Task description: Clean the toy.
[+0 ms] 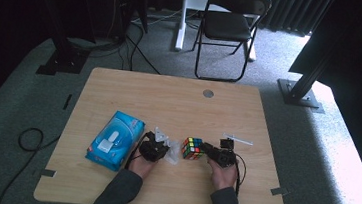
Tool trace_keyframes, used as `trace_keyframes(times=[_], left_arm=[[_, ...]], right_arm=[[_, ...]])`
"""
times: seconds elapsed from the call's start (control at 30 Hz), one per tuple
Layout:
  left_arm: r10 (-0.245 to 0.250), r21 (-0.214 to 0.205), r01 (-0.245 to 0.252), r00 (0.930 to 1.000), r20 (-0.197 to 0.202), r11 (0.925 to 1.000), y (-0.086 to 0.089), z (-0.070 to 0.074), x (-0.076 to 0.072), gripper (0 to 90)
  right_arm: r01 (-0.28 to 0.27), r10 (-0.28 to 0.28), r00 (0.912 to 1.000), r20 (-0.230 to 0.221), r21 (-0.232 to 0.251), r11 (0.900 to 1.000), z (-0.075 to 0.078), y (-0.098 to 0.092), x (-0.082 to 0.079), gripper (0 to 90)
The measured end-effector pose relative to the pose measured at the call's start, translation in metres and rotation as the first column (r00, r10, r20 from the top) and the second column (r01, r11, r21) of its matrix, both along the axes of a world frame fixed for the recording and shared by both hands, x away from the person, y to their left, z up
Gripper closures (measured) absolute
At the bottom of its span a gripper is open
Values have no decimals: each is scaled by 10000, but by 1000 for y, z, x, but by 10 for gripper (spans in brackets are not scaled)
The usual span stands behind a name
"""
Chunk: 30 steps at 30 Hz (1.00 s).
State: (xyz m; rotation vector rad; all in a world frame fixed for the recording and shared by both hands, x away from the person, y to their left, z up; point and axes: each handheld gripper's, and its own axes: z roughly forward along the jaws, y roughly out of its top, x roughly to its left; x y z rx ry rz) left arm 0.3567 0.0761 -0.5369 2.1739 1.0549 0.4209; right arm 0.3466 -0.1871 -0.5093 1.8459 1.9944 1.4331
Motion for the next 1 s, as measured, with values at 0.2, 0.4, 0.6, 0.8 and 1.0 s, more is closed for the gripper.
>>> trace_keyframes(times=[0.2, 0.4, 0.6, 0.8, 1.0], left_arm=[[-8, 7, 8, 10000, 6, 10000, 0, 0, 0, 815], [-8, -17, 8, 10000, -7, 10000, 0, 0, 0, 815], [-6, -25, 6, 10000, 7, 10000, 0, 0, 0, 814], [7, -23, -7, 10000, -3, 10000, 0, 0, 0, 814], [-4, -16, 4, 10000, -14, 10000, 0, 0, 0, 815]], right_arm=[[366, -318, 9986, 425, -1174, 9924, 6, 4, -4, 873], [513, -529, 9986, -70, -1483, 9876, -8, 1, -1, 871], [544, -514, 9983, 272, -1247, 9907, -1, 1, -3, 827], [642, -588, 9967, 567, -1001, 9929, 5, 0, -6, 772], [390, -336, 9972, 661, -834, 9957, 7, 4, -7, 737]])
